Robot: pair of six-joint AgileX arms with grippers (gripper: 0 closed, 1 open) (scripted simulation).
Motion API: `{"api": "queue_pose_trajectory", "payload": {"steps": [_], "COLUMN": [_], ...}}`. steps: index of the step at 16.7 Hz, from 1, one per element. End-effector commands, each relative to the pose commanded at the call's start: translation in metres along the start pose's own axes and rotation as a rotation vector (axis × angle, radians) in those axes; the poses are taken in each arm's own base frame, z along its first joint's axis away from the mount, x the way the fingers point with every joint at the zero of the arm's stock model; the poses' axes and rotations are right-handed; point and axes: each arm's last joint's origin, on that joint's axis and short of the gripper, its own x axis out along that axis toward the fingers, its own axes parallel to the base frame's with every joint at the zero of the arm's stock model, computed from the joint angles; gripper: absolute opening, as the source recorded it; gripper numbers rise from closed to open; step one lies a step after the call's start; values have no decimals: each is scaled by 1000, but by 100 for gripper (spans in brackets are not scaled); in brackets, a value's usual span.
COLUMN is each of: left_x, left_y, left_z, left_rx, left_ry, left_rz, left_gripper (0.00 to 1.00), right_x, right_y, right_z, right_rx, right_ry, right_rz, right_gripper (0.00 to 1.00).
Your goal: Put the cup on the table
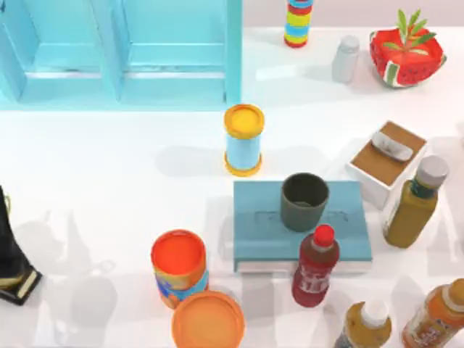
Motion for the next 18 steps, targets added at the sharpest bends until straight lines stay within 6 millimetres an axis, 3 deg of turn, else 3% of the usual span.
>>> {"api": "queue_pose_trajectory", "payload": {"steps": [4, 8, 11, 14, 18], "left_x": [0, 3, 10, 26, 60], "left_y": [-1, -10, -21, -38, -77], "left_z": [5, 39, 86, 146, 229], "left_rx": [-6, -43, -82, -126, -191], "left_ry": [23, 146, 261, 371, 509], "left_rz": [-15, -91, -165, -235, -312], "left_gripper": [100, 100, 100, 100, 100], "right_x": [0, 0, 0, 0, 0], "right_y": [0, 0, 0, 0, 0], "right_z": [0, 0, 0, 0, 0], "right_rx": [0, 0, 0, 0, 0], "right_ry": [0, 0, 0, 0, 0], "right_rz": [0, 0, 0, 0, 0], "right_gripper": [100, 100, 100, 100, 100]}}
